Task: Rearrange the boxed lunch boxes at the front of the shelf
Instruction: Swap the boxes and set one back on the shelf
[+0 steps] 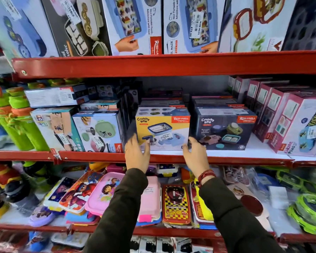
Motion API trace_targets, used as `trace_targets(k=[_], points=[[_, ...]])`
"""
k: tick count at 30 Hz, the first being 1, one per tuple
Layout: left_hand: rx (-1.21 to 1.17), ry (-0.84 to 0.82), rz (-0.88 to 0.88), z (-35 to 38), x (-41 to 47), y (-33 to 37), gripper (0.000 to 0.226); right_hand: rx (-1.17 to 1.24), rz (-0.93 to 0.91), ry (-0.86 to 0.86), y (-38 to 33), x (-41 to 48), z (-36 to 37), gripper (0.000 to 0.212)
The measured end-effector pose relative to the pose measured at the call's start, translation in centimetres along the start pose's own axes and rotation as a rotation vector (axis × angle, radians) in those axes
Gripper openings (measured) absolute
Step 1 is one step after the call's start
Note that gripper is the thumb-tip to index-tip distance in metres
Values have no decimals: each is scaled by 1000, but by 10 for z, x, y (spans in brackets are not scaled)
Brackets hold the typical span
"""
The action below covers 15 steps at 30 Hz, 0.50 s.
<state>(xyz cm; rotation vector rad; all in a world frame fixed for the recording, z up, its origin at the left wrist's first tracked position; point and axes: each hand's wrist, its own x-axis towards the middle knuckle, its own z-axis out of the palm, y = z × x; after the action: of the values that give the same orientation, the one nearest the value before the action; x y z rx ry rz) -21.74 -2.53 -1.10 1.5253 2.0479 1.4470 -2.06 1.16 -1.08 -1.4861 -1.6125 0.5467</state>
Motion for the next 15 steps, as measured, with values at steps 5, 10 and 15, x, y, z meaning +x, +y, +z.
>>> trace_targets(k=[5, 10, 15], points=[[-162, -99, 61, -15, -8, -2, 63, 103, 7, 67, -7, -8, -5, 40], [-448, -136, 147, -36, -14, -6, 76, 336, -15, 196, -19, -28, -21, 31], [-487, -181, 262, -49, -11, -11, 89, 575, -62, 303, -33, -35, -37, 16]])
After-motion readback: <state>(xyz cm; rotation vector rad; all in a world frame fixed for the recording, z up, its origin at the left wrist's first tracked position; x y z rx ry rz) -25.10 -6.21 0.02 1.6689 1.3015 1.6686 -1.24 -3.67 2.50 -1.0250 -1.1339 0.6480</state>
